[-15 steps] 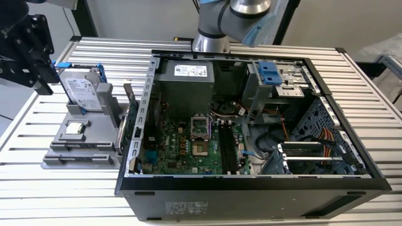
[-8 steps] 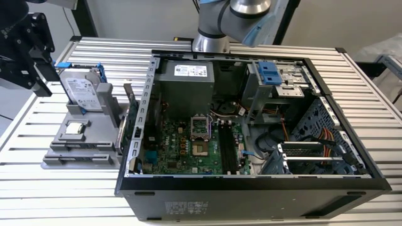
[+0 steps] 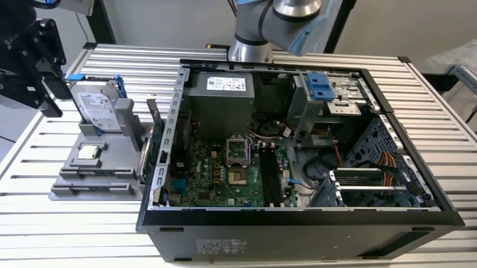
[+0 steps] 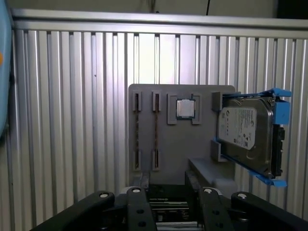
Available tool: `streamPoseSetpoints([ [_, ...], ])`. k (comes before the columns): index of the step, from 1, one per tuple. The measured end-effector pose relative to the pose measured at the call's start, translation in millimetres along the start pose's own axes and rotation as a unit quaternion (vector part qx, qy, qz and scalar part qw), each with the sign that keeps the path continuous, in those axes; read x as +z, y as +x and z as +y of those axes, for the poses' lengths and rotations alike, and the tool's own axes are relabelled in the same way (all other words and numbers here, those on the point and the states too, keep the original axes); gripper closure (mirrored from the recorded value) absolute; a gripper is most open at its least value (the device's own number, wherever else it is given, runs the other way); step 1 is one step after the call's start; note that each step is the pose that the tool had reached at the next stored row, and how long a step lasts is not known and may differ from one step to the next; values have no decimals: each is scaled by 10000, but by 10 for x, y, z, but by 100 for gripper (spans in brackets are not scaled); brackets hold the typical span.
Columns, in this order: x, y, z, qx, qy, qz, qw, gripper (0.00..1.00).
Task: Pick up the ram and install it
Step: 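Pick up the ram and move it above insertion slot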
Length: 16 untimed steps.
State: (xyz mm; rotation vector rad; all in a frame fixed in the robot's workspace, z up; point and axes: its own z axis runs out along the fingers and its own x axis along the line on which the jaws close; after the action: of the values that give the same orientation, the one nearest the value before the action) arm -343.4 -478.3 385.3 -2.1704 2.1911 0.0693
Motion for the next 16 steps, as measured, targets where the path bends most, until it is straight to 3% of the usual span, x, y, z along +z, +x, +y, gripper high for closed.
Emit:
streamPoseSetpoints([
  [16, 68, 5, 1, 1, 0, 2, 10000, 0],
])
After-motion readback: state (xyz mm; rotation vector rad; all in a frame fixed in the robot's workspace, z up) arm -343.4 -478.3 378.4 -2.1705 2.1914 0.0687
